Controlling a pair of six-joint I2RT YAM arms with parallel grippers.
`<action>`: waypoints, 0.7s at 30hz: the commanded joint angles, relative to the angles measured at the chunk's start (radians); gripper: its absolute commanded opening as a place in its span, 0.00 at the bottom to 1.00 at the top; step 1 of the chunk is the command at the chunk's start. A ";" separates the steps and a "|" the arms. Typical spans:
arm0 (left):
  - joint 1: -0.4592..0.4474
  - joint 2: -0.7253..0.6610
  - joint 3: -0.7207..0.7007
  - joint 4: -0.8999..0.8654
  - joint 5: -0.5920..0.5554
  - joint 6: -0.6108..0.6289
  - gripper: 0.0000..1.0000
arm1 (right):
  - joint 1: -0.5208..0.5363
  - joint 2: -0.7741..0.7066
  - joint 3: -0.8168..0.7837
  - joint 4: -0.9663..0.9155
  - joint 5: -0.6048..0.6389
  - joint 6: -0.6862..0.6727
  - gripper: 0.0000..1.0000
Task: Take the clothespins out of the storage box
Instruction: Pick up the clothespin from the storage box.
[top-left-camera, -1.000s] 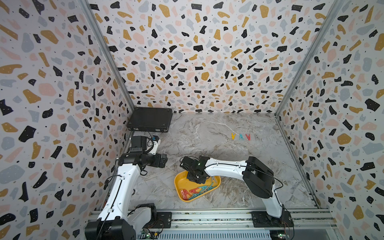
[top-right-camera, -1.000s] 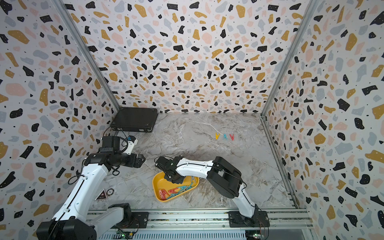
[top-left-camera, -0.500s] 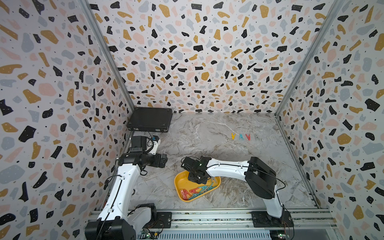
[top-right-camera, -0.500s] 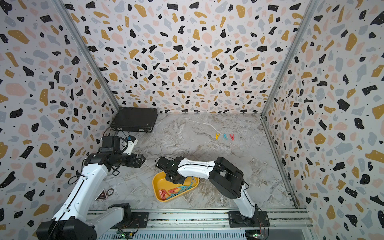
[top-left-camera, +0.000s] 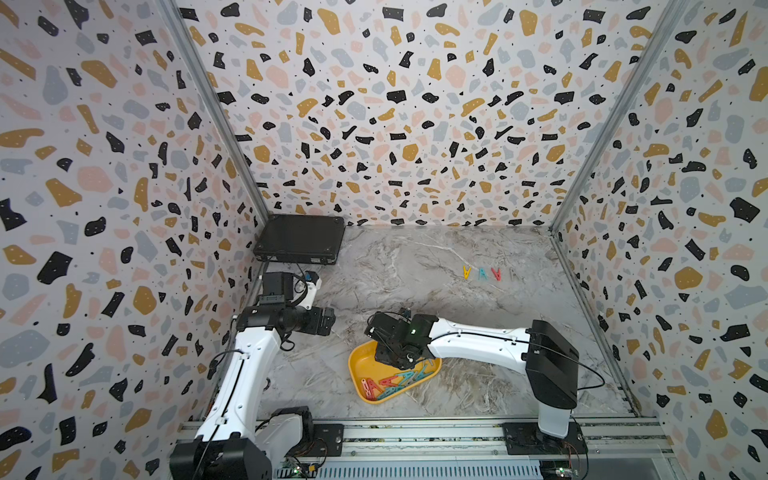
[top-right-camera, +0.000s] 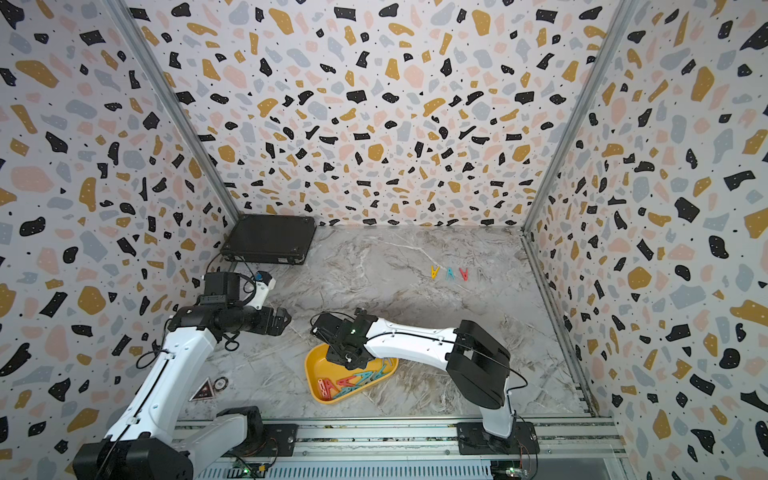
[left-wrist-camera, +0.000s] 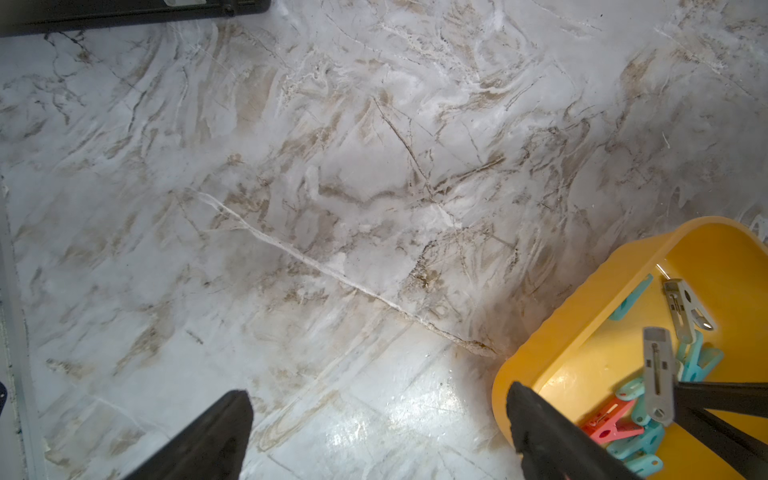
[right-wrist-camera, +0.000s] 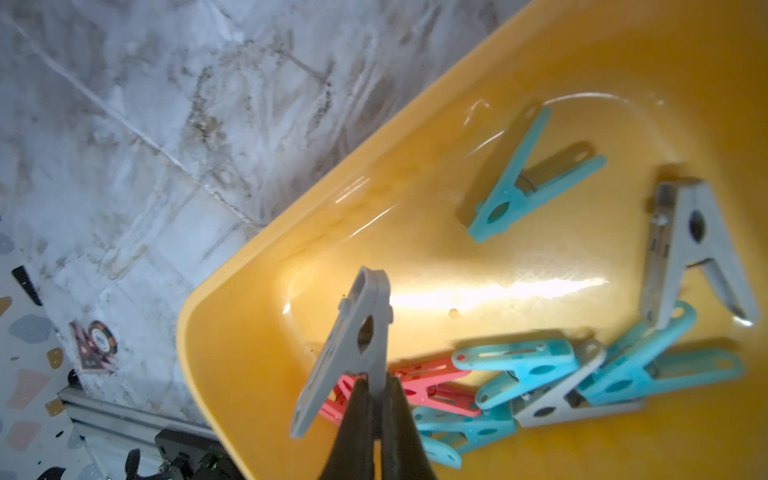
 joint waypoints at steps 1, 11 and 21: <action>0.007 0.002 0.002 0.014 0.013 0.000 1.00 | 0.004 -0.104 -0.005 -0.029 0.104 -0.098 0.00; 0.006 0.006 0.001 0.004 0.059 0.015 1.00 | -0.060 -0.311 -0.081 -0.087 0.261 -0.428 0.00; 0.006 0.009 0.000 -0.006 0.108 0.026 1.00 | -0.448 -0.445 -0.157 -0.226 0.051 -0.838 0.00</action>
